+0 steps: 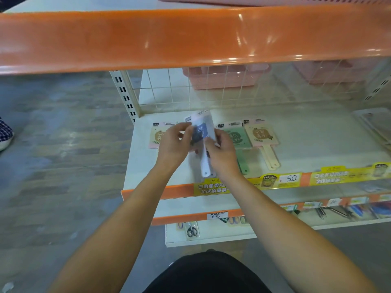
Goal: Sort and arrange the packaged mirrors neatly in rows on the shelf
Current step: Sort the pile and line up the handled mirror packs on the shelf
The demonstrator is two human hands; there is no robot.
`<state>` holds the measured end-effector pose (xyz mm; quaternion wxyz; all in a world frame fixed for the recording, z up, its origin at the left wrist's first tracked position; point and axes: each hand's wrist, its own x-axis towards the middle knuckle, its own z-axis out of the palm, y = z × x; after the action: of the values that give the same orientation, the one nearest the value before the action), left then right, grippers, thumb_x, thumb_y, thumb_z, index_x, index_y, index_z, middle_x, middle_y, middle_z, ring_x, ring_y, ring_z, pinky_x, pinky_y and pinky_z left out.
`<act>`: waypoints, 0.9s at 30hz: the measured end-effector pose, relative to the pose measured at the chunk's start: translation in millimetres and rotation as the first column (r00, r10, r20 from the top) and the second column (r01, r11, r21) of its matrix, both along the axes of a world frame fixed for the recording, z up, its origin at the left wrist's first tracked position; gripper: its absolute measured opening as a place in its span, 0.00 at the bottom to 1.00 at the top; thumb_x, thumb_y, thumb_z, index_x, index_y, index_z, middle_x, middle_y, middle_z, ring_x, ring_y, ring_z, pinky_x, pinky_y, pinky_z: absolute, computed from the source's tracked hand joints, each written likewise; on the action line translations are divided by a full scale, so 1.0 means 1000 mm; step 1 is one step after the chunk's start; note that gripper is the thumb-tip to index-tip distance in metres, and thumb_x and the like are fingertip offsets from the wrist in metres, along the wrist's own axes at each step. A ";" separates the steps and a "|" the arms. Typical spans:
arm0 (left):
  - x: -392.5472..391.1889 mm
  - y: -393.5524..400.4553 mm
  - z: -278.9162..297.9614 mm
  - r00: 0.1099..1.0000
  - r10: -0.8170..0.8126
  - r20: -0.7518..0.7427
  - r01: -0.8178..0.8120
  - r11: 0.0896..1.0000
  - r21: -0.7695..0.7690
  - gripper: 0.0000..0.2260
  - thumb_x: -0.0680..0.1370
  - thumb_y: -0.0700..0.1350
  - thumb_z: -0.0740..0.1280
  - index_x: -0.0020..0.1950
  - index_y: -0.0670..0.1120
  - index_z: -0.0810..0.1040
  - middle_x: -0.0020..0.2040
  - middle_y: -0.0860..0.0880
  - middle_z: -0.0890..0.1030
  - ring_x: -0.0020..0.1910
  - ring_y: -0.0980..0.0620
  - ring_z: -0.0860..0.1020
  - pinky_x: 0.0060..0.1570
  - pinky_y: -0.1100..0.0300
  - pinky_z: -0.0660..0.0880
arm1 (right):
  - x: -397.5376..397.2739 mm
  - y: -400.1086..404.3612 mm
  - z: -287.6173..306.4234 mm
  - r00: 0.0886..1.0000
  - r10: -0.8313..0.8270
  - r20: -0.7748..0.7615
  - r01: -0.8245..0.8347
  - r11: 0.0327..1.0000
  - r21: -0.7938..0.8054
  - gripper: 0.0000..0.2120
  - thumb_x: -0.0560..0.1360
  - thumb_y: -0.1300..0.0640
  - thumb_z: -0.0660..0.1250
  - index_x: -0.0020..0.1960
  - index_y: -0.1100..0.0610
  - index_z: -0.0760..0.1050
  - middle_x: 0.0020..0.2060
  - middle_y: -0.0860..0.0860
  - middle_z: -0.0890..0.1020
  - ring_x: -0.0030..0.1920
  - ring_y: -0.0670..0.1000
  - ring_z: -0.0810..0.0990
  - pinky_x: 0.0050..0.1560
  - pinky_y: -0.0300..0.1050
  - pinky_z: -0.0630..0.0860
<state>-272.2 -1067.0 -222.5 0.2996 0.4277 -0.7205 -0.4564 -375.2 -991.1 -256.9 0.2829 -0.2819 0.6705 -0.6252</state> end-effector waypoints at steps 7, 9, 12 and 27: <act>0.006 0.001 -0.008 0.999 0.032 0.011 -0.031 0.999 -0.031 0.13 0.77 0.45 0.69 0.59 0.49 0.71 0.41 0.53 0.80 0.29 0.58 0.80 0.36 0.57 0.79 | -0.002 0.001 -0.004 0.955 -0.011 -0.296 0.032 0.997 0.067 0.24 0.76 0.63 0.64 0.71 0.55 0.66 0.62 0.52 0.73 0.57 0.47 0.74 0.53 0.41 0.74; 0.004 0.003 -0.010 0.999 0.044 0.006 -0.043 0.997 -0.060 0.12 0.77 0.45 0.69 0.59 0.49 0.71 0.39 0.56 0.79 0.29 0.61 0.79 0.37 0.53 0.80 | 0.002 0.001 -0.009 0.825 0.016 -0.564 0.028 0.997 0.070 0.29 0.72 0.57 0.72 0.70 0.56 0.67 0.64 0.55 0.69 0.62 0.48 0.69 0.54 0.43 0.74; 0.003 0.001 -0.010 0.999 0.045 0.022 -0.044 0.998 -0.051 0.11 0.78 0.44 0.67 0.59 0.50 0.71 0.40 0.56 0.79 0.35 0.58 0.81 0.39 0.50 0.80 | 0.004 -0.001 -0.018 0.696 0.034 -0.717 0.061 0.992 0.107 0.36 0.64 0.52 0.79 0.68 0.59 0.70 0.63 0.62 0.71 0.63 0.63 0.71 0.53 0.54 0.77; 0.009 -0.010 -0.021 0.901 0.098 0.422 0.098 0.902 -0.420 0.16 0.81 0.44 0.59 0.68 0.50 0.72 0.61 0.48 0.79 0.59 0.44 0.75 0.56 0.54 0.69 | 0.005 -0.004 -0.017 0.658 0.060 -0.751 0.181 0.955 0.235 0.35 0.66 0.43 0.75 0.67 0.60 0.72 0.61 0.61 0.73 0.62 0.64 0.70 0.59 0.56 0.73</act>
<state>-262.9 -1077.2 -243.2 0.2191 0.4413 -0.8516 -0.1792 -370.4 -995.4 -274.3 -0.0021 -0.4471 0.8201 -0.3572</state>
